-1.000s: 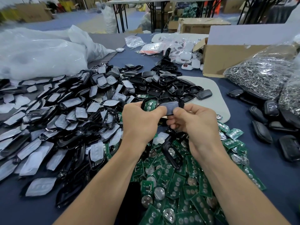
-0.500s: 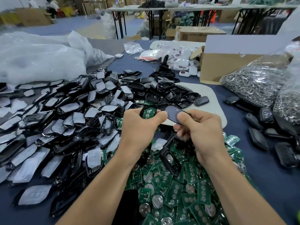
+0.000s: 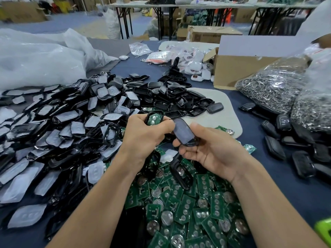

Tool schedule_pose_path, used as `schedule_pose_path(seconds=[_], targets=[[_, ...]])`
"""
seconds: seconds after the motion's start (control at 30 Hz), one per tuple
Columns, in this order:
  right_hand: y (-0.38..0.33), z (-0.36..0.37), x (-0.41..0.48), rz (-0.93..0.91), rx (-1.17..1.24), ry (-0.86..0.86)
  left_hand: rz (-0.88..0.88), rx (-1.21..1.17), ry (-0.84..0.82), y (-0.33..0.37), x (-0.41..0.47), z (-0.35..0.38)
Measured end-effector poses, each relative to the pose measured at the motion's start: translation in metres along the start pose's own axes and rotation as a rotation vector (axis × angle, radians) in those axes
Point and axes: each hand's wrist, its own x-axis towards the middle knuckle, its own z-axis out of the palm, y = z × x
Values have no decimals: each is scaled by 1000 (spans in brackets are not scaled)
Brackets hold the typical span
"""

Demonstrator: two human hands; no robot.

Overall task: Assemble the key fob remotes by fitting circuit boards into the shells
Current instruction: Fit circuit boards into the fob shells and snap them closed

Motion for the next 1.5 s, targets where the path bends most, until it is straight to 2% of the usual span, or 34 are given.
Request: schedule_pose_path(seconds=[0.17,0.3,0.43,0.57,0.7,1.23,1.5], targets=[[0,0,-1,24,38,-96,20,-62,-50,3,-2,1],[0,1,-2,23,158,-54,-49,-91,-20,3,-2,0],[1,6,0,-23,177,-31,-106,-132,51,3,-4,1],[2,10,3,-54,146,36,-132,44,183,4,-1,2],[3,14,6,-97,161,111,-114,61,262,4,2,4],[8,17,11,-205,63,206,-184,-81,152,2,3,-2],[9,11,12,-240,-44,203,-143,-15,81,-1,3,-3]])
